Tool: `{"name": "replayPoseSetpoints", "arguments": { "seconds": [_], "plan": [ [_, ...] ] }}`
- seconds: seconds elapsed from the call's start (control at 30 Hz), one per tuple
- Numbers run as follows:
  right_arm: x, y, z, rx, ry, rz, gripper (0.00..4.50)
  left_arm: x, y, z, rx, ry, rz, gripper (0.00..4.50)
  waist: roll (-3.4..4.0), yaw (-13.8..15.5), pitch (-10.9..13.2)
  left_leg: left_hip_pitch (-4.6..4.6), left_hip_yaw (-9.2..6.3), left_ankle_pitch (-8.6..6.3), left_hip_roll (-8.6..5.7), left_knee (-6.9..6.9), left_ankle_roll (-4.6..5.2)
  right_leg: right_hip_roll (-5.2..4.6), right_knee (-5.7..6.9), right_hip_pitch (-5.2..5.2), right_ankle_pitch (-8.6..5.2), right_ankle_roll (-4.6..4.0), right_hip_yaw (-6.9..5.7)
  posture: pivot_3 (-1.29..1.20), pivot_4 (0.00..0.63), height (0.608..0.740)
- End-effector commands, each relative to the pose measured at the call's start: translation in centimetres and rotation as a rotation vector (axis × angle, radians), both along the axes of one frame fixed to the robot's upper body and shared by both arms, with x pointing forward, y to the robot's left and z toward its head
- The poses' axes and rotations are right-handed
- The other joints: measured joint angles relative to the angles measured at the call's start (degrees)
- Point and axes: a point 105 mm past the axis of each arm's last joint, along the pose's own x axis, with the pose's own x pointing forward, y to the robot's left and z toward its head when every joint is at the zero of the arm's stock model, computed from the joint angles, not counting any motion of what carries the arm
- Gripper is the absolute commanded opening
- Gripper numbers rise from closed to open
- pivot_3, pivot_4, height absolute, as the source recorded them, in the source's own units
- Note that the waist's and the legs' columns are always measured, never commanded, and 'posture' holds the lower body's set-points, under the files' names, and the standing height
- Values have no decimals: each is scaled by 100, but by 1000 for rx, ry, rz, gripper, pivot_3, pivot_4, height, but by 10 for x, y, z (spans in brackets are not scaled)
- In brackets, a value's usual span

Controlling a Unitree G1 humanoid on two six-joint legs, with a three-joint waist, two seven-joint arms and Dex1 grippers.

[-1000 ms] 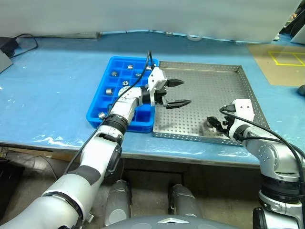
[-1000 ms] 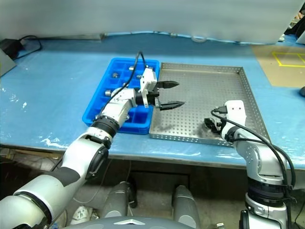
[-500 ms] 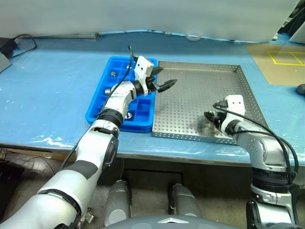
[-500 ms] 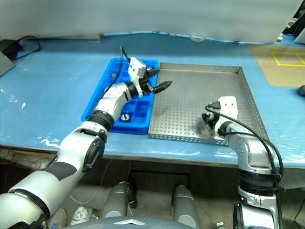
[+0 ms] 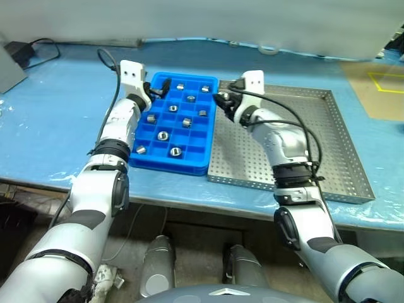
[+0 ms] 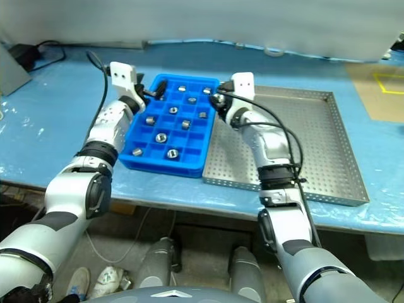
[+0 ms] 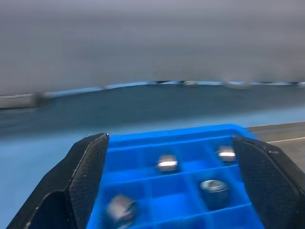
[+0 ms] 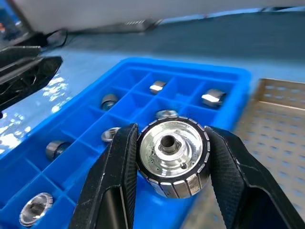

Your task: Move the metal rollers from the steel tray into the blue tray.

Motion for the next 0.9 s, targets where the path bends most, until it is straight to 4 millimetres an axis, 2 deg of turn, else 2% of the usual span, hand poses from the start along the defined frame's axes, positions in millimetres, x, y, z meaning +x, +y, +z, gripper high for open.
{"name": "replayPoseSetpoints", "arguments": {
  "seconds": [0.03,0.1,0.2,0.3,0.43,0.63,0.9],
  "plan": [
    [-2,15,0,-68,-30,71,1752,-3,3,15,8,-66,8,4500,-2,102,1,-10,-2,0,1,4,0,-1,-1,-3,0,0,-5,90,150,740],
    [-8,24,-9,-122,-16,142,1752,-4,6,14,14,-66,21,4500,-4,172,3,-28,-7,2,-1,12,-3,-2,0,-10,0,0,-12,96,150,740],
    [-20,32,-12,-130,-12,237,1752,-4,9,11,14,-56,31,4500,-6,243,3,-41,-18,16,0,17,-26,-2,3,-18,2,3,-16,98,150,740],
    [-26,27,-24,-195,4,263,1752,-5,3,7,39,-47,11,4500,-6,253,3,-33,-47,23,0,15,-38,-1,11,-17,2,4,-16,89,150,740],
    [-37,18,-26,-215,5,295,1752,-6,-9,-6,92,-21,-18,4500,-6,248,3,-33,-59,35,-1,13,-55,-1,13,-15,6,11,-15,64,150,740],
    [-49,0,-32,-244,47,306,1752,-8,-33,-8,27,-12,-111,4500,-8,228,4,-34,-59,37,-1,13,-58,5,13,-19,9,13,-15,28,150,740],
    [-47,-7,-24,-228,30,254,4309,-11,-54,-4,36,-33,-184,4500,-8,121,4,-29,-58,36,-1,13,-57,5,13,-19,9,11,-13,-13,150,740]
  ]
}}
